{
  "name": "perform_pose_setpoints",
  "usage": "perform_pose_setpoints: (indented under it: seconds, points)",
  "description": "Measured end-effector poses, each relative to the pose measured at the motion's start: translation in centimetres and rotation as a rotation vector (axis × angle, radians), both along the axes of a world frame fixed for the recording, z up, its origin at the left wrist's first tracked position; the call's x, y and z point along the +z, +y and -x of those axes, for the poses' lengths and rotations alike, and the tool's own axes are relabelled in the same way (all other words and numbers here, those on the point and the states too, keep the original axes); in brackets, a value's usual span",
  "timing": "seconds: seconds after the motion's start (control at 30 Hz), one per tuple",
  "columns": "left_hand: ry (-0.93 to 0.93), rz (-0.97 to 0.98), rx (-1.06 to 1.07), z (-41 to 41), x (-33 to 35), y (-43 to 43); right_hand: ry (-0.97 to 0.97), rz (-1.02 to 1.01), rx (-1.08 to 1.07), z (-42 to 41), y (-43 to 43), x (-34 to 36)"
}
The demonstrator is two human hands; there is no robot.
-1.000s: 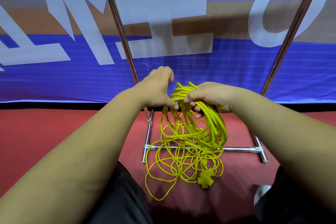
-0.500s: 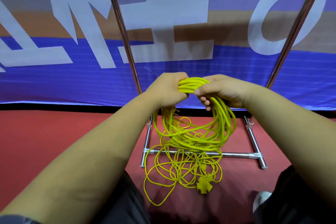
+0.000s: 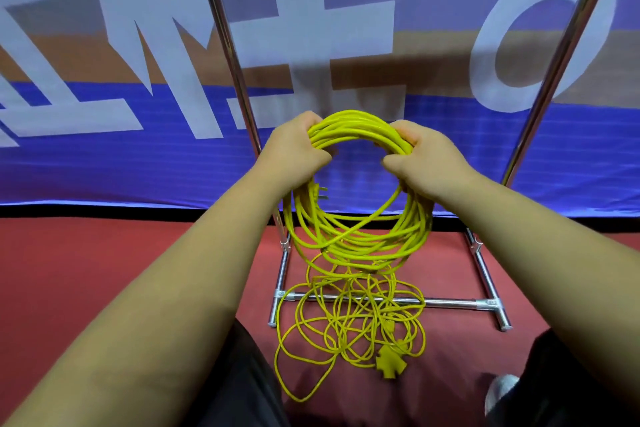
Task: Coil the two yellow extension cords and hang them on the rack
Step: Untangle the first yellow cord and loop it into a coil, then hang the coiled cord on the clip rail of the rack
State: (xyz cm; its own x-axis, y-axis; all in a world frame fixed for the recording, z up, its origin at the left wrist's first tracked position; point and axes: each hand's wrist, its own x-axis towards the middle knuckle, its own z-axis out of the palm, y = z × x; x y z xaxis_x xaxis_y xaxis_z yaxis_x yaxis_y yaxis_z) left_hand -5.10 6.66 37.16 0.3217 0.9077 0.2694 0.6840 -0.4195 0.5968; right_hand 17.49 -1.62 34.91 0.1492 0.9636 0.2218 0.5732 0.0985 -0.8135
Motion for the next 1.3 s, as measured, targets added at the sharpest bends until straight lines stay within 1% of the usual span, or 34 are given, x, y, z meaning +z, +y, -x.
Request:
perform_pose_setpoints:
  seconds: [0.1,0.17,0.37,0.47,0.53,0.67,0.77,0.83,0.93,1.1,1.2,1.3]
  points:
    - [0.015,0.084,-0.110,0.8,0.3,-0.1,0.011,-0.043,-0.046,0.0,0.1,0.0]
    - [0.015,0.097,-0.147,1.1,-0.1,-0.2,0.023,-0.042,-0.056,-0.1,0.1,-0.2]
    - [0.005,0.069,-0.107,1.4,0.2,-0.1,0.095,-0.022,-0.032,0.3,-0.1,0.1]
    - [-0.021,0.115,-0.128,1.6,1.0,-0.6,0.134,-0.006,0.007,0.3,-0.7,0.7]
    - [-0.079,0.195,-0.178,1.8,1.6,-1.1,0.203,0.026,0.049,0.4,-1.1,1.1]
    - [-0.259,0.335,-0.247,2.3,3.2,-2.1,0.426,0.097,0.138,0.7,-1.5,2.3]
    - [-0.394,0.442,-0.287,3.2,4.5,-2.3,0.530,0.162,0.183,0.9,-1.4,3.7]
    - [-0.446,0.462,-0.333,3.9,5.5,-2.4,0.577,0.160,0.233,1.2,-1.4,4.9]
    - [-0.501,0.424,-0.385,4.5,7.4,-2.6,0.552,0.114,0.292,1.9,-1.4,7.5]
    - [-0.501,0.260,-0.326,4.9,10.9,-2.4,0.509,0.044,0.303,2.6,-0.6,12.5]
    - [-0.474,0.158,-0.281,5.2,13.7,-2.0,0.388,0.001,0.294,2.9,0.0,15.6]
    - [-0.406,0.005,-0.208,5.6,17.2,-1.2,0.248,-0.102,0.254,3.1,1.0,18.8]
